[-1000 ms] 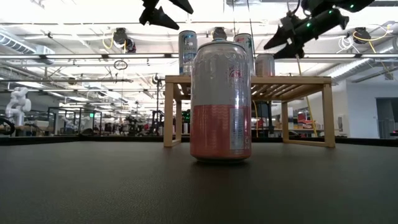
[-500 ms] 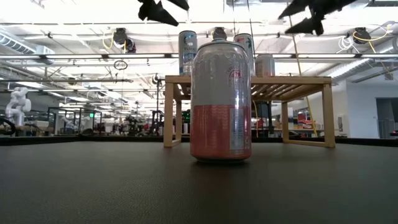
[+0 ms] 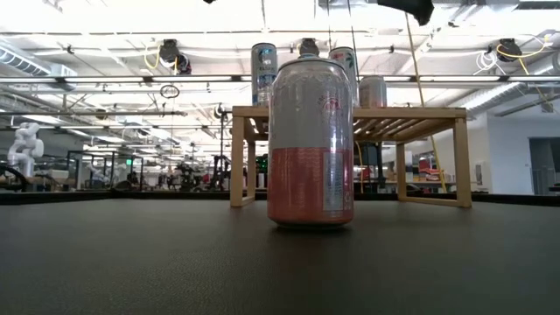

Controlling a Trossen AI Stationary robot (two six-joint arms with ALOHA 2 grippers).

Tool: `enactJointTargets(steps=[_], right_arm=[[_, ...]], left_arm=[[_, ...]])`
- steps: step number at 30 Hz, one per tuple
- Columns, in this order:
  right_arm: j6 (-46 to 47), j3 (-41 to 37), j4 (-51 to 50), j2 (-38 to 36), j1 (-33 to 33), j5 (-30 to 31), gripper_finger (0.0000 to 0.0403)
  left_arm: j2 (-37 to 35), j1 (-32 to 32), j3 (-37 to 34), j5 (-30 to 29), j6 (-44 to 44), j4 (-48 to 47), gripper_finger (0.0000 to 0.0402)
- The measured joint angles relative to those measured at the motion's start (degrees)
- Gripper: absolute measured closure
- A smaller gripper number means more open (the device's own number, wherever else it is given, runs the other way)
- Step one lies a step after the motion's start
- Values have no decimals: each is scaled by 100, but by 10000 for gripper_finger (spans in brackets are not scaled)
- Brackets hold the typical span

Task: Place canned beverage on shelf
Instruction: Put the white soda can on the shelf aligned with the other white soda can

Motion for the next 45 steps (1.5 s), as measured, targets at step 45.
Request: enactJointTargets(steps=[45], right_arm=[[5885,2997,-3165,5742,5809,5643,65]], left_arm=[[232,-1754,-849,-512,-1076,-260,27]])
